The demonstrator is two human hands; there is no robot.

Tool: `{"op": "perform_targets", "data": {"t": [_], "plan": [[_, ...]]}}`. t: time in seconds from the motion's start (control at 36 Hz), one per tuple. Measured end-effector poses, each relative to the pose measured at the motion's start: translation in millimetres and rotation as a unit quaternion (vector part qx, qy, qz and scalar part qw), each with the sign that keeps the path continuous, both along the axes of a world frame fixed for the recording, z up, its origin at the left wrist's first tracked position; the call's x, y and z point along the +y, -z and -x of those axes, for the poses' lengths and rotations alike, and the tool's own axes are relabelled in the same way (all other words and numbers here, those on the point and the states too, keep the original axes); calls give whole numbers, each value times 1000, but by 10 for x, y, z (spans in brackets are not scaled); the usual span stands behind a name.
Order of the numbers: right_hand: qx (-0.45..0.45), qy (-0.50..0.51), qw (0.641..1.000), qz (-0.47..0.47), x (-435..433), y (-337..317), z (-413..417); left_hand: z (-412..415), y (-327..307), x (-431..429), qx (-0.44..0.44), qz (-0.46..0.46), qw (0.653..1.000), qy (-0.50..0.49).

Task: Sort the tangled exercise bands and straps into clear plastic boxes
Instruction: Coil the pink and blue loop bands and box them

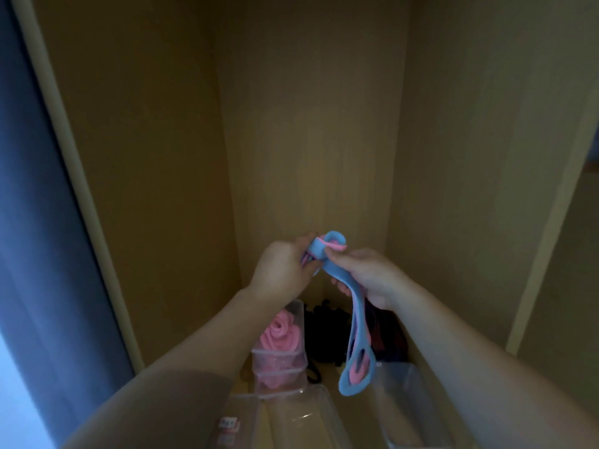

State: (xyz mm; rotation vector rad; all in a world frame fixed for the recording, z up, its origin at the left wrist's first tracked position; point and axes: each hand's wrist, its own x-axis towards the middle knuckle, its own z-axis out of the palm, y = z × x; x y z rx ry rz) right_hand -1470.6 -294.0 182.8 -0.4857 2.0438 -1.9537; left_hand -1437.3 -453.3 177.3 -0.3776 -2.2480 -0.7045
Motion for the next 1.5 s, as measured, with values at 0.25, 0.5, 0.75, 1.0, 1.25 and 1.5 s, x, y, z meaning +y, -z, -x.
{"op": "perform_targets", "data": {"t": [0.25,0.5,0.75,1.0,1.25,1.5], "plan": [[18,78,996,24,-126,100,0,19,139,35,57,82,995,-3],[93,-61,994,-20,108,43,75,-55,-42,-89,-275,-198,924,176],[10,-78,996,-31,99,-35,83,86,69,-47,-175,-170,958,152],[-9,-64,993,-94,64,29,103,160,198,-107,-66,9,992,106],[82,6,996,-22,-22,111,97,145,146,-65,-141,-144,973,113],[76,-54,995,18,36,71,73,73,120,-25,-190,-274,930,153]]}}
